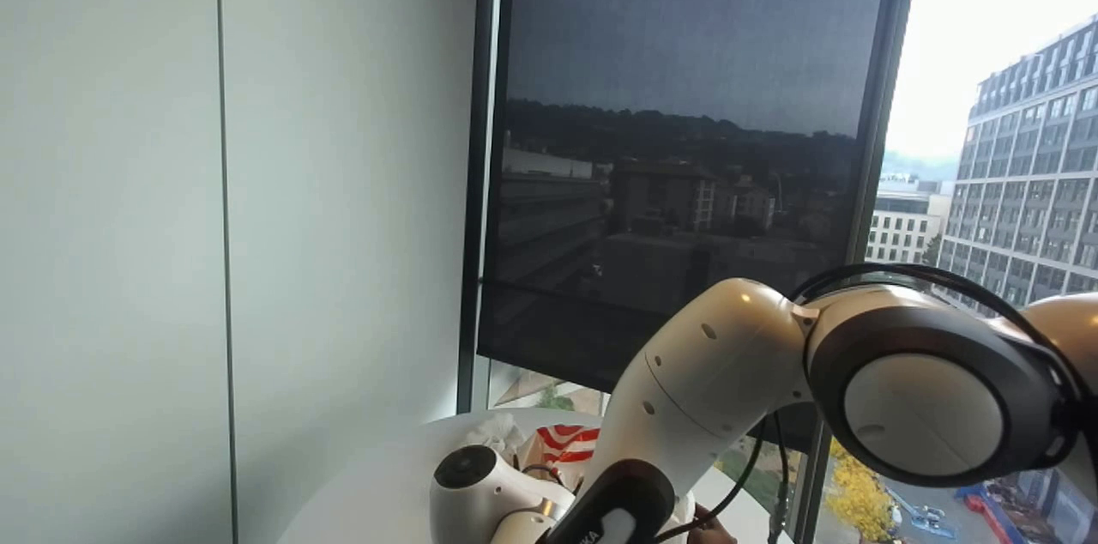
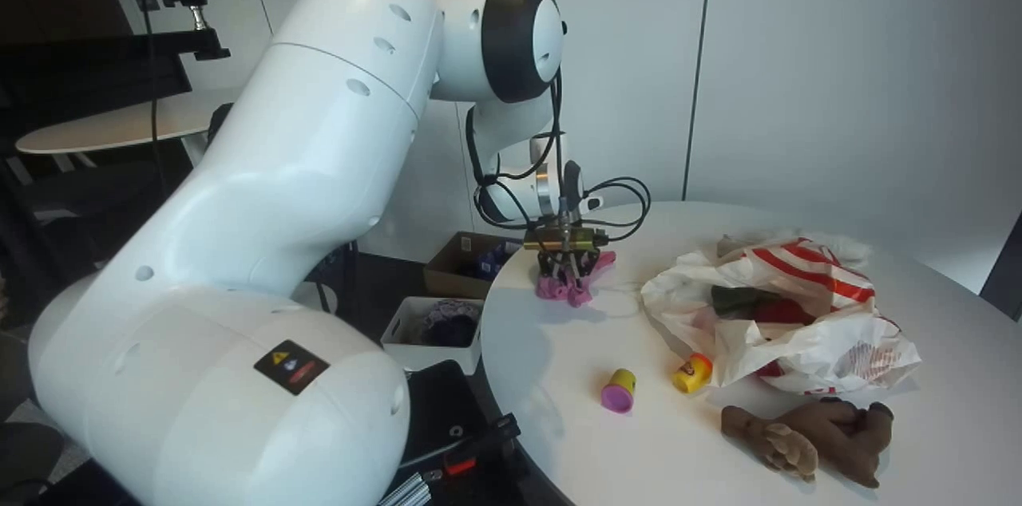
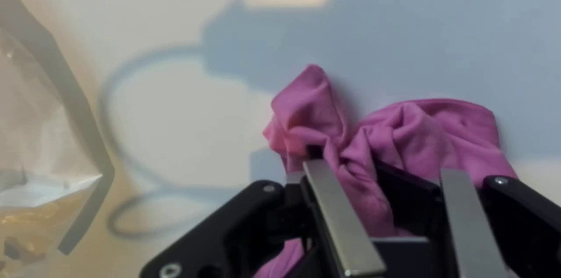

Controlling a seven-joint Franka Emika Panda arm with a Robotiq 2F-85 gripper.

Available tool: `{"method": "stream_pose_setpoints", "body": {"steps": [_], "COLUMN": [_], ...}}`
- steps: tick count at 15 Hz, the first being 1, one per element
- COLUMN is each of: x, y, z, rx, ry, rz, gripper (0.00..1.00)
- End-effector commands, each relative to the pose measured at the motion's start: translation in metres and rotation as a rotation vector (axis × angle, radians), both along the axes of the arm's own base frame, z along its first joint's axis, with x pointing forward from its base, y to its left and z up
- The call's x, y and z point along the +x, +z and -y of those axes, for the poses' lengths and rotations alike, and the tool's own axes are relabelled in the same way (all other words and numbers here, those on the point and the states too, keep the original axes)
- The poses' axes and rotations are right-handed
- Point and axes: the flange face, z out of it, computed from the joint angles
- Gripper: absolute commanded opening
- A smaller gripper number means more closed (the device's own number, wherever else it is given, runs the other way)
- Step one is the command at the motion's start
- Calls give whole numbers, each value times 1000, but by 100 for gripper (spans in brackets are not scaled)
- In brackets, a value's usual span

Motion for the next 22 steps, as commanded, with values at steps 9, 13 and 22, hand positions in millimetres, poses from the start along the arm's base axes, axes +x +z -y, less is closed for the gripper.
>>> {"method": "stream_pose_setpoints", "body": {"steps": [9,13,22], "x": [48,21,-2], "y": [173,212,262], "z": [163,183,220], "rx": [114,232,438], "ry": [-434,-428,-508], "rz": [228,148,18], "gripper": [13,13,13]}}
